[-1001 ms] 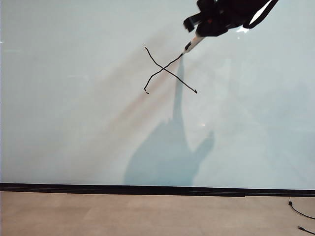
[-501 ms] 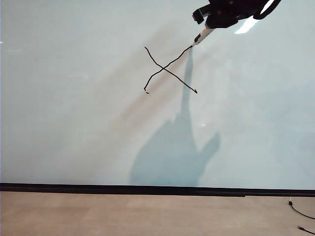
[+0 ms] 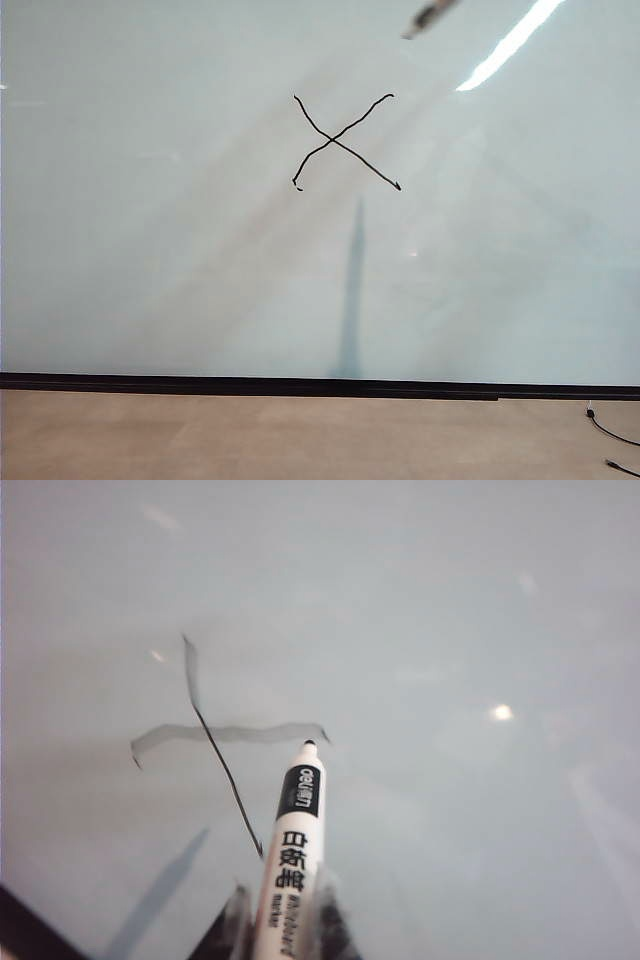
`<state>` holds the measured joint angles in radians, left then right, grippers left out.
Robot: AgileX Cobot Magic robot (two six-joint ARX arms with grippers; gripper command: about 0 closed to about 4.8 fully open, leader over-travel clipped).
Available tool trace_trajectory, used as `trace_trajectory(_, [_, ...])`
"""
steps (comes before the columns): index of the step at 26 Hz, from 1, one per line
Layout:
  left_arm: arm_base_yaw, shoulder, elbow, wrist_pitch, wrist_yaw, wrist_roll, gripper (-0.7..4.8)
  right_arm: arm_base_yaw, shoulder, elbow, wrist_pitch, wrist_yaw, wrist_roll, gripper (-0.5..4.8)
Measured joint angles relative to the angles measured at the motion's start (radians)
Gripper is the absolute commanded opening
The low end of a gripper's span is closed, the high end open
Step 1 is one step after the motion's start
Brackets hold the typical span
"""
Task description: Pick up the pen on the shelf to the right of the whiteboard and draw a cross mark.
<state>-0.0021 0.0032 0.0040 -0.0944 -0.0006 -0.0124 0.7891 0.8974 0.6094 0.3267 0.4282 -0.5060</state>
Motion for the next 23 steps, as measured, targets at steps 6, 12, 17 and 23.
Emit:
trace_trajectory(6, [0.0,0.0,0.0,0.0,0.0,0.0,-0.05,0.006,-0.304,-0.192,-0.094,0.014,0.043,-0.05])
trace_trajectory(12, [0.0,0.0,0.0,0.0,0.0,0.0,-0.05,0.003,-0.779,-0.444,-0.156,0.064,0.047,-0.05])
trace_trajectory(17, [0.0,-0.001,0.0,-0.004,0.003,0.0,-0.04,0.004,-0.849,-0.48,-0.277,0.103,0.077,-0.05])
trace_trajectory(23, [0.0,0.0,0.0,-0.018,-0.001,0.0,-0.05,0.004,-0.877,-0.542,-0.23,0.083,0.115,-0.05])
